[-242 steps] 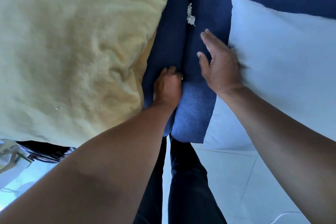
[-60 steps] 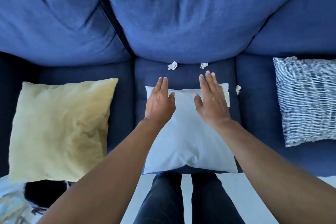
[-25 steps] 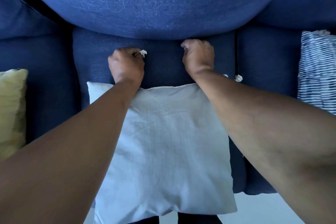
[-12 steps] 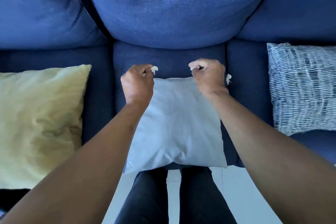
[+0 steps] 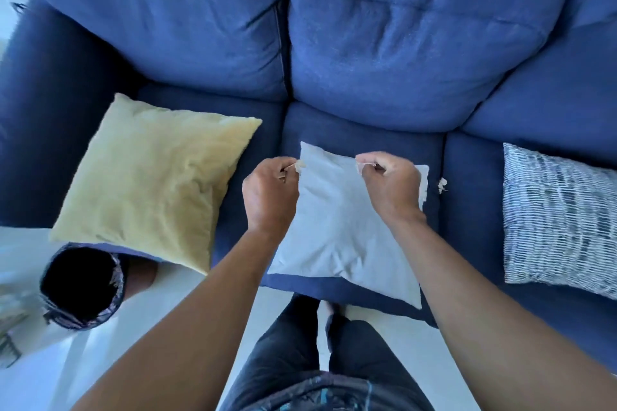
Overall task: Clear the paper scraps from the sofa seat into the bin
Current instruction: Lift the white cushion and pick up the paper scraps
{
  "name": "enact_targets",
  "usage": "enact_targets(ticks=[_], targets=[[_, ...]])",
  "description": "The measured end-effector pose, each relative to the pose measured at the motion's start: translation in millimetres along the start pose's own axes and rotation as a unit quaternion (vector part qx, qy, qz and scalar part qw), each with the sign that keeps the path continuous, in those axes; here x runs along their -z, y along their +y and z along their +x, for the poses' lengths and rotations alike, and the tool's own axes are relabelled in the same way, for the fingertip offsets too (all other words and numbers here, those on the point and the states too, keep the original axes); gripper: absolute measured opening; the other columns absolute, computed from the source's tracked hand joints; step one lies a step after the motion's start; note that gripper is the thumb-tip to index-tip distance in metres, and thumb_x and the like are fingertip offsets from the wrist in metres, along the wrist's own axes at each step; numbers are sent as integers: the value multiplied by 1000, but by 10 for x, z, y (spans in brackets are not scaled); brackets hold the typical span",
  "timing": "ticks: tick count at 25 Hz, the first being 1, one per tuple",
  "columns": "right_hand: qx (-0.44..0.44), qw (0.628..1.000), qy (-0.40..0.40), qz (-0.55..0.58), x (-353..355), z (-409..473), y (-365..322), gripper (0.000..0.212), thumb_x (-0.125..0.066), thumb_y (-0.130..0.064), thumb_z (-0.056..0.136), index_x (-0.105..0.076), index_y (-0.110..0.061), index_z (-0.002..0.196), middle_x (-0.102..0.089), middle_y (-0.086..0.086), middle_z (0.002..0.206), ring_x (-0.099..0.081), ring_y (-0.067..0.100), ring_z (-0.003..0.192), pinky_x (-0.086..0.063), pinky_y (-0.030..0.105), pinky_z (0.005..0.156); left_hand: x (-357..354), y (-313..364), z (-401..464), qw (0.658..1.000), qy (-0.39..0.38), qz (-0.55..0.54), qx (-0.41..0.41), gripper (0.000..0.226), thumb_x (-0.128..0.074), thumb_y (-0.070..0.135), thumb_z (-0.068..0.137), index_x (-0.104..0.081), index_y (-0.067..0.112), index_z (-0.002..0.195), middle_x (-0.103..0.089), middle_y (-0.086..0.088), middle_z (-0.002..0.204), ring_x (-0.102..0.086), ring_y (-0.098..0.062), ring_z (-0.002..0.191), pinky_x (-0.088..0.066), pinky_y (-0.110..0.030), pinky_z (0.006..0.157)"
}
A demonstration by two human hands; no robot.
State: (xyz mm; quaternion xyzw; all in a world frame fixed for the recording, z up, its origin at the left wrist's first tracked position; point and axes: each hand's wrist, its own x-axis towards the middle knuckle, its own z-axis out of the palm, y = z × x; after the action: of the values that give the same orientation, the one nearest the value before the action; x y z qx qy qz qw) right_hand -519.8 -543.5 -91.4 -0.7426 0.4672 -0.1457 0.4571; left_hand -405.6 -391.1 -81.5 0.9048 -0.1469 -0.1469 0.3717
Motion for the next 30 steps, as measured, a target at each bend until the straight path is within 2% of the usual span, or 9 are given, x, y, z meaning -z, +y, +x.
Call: enact_targets(ticks=[2, 5, 10, 12, 14, 18, 21, 25, 30], targets=[[37, 999, -30, -2, -95, -198, -145, 25, -56, -5, 81, -78, -17, 82, -75, -5, 78, -68, 9, 77, -52, 22, 73, 230, -103, -242, 999, 33, 5, 3, 13, -60, 28, 91, -72, 28, 85, -69, 15, 84, -61, -4, 77, -42, -11, 67], [77, 995, -70, 2, -269, -488, -359, 24, -60, -8, 86, -80, -19, 93, -75, -13, 83, -67, 2, 82, -46, 7, 72, 546, -285, -553, 995, 89, -4, 34, 11, -64, 22, 90, -72, 26, 85, -67, 15, 84, -58, -4, 76, -38, -5, 66], [121, 980, -157, -4, -662, -1062, -756, 18, -63, -10, 90, -78, -15, 98, -76, -9, 86, -62, -16, 78, -39, -2, 68, 1107, -776, -1036, 979, 177, 4, 103, 10, -66, 23, 87, -75, 26, 89, -73, 8, 91, -65, -14, 79, -48, -25, 70], [137, 970, -200, -10, -875, -1286, -905, 18, -62, -8, 90, -78, -14, 97, -76, -8, 87, -61, -18, 76, -39, -3, 68, 1348, -1013, -1188, 970, 207, -6, 126, 9, -68, 23, 87, -76, 26, 89, -72, 9, 91, -64, -10, 78, -43, -15, 68], [154, 958, -240, -26, -1154, -1491, -1063, 18, -63, -9, 90, -78, -15, 97, -76, -9, 86, -64, -14, 78, -41, 0, 71, 1605, -1281, -1339, 962, 225, -16, 153, 9, -68, 21, 87, -76, 25, 90, -71, 10, 89, -62, -6, 76, -36, -10, 65], [180, 935, -300, -63, -1895, -1989, -1434, 15, -66, -15, 91, -78, -17, 101, -76, -11, 84, -68, -3, 83, -47, 4, 74, 2146, -1972, -1651, 946, 252, -24, 203, 3, -68, 23, 89, -71, 21, 87, -69, 9, 80, -62, -12, 72, -41, -21, 64], [214, 921, -312, -93, -2460, -2365, -1630, 13, -67, -13, 89, -78, -15, 94, -76, -6, 89, -69, 9, 86, -53, 17, 79, 2540, -2427, -1783, 935, 270, -14, 228, 3, -69, 22, 88, -70, 22, 86, -68, 10, 77, -60, -11, 68, -36, -19, 61], [269, 892, -344, -112, -3194, -2925, -1927, 14, -67, -10, 87, -78, -16, 91, -74, -4, 95, -67, 10, 86, -47, 8, 75, 3173, -3040, -1955, 912, 317, -20, 261, 4, -70, 19, 86, -70, 22, 83, -65, 13, 75, -55, -8, 66, -33, -17, 61], [291, 871, -384, -101, -3830, -3383, -2228, 8, -71, -12, 86, -78, -15, 89, -76, -3, 88, -70, 15, 83, -56, 33, 82, 3721, -3649, -2008, 898, 335, 8, 287, 3, -71, 18, 84, -70, 21, 83, -70, 6, 80, -62, -16, 71, -44, -29, 65]])
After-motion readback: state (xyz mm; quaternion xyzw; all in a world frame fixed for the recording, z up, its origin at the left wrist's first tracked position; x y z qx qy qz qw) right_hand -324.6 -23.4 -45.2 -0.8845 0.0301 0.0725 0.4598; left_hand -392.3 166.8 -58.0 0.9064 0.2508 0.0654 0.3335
